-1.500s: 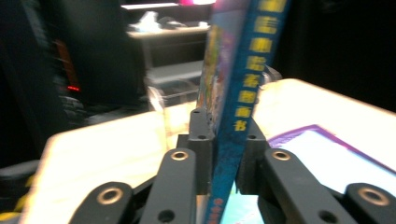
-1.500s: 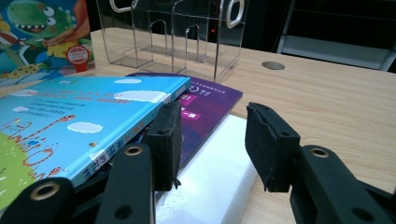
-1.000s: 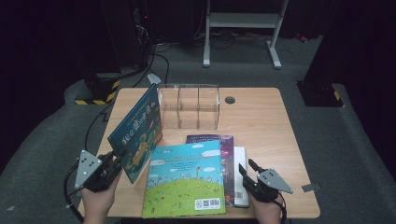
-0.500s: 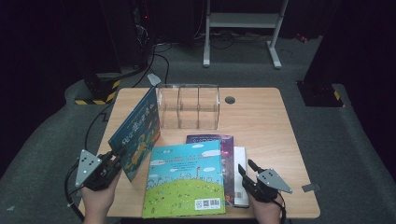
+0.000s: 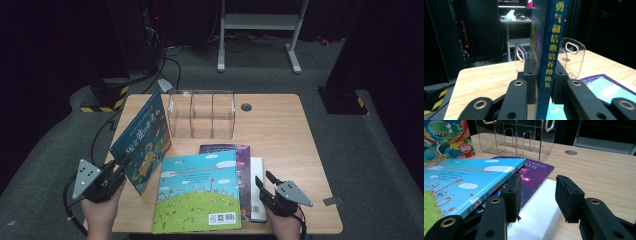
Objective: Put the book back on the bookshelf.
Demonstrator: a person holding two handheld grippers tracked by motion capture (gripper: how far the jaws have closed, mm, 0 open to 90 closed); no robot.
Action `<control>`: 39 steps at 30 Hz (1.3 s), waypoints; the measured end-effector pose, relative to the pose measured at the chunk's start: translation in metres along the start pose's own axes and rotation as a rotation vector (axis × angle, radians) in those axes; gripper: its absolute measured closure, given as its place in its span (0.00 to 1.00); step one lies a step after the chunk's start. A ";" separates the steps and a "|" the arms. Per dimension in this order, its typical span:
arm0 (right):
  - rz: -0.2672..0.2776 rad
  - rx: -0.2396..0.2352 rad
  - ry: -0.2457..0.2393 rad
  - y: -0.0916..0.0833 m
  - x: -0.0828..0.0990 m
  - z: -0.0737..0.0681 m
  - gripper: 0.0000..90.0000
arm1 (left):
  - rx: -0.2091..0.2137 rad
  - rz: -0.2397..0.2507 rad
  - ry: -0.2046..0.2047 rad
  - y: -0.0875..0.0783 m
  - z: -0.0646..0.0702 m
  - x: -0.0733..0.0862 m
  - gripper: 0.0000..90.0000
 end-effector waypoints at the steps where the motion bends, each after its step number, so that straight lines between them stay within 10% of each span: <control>1: -0.001 0.001 -0.001 0.000 0.000 0.001 0.62 | 0.004 0.003 0.004 0.000 0.000 0.000 0.86; 39: -0.037 0.046 0.033 -0.015 0.014 0.014 0.61 | -0.004 -0.039 -0.024 0.023 0.001 0.003 0.83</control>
Point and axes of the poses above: each handheld gripper's, and its own axes: y roughly forward along the jaws, x roughly out of its underside, z roughly to its right, the point moved 8 cm from there along y, roughly forward along the jaws, and after that the axes turned 14 degrees about -x, right-handed, at the moved point
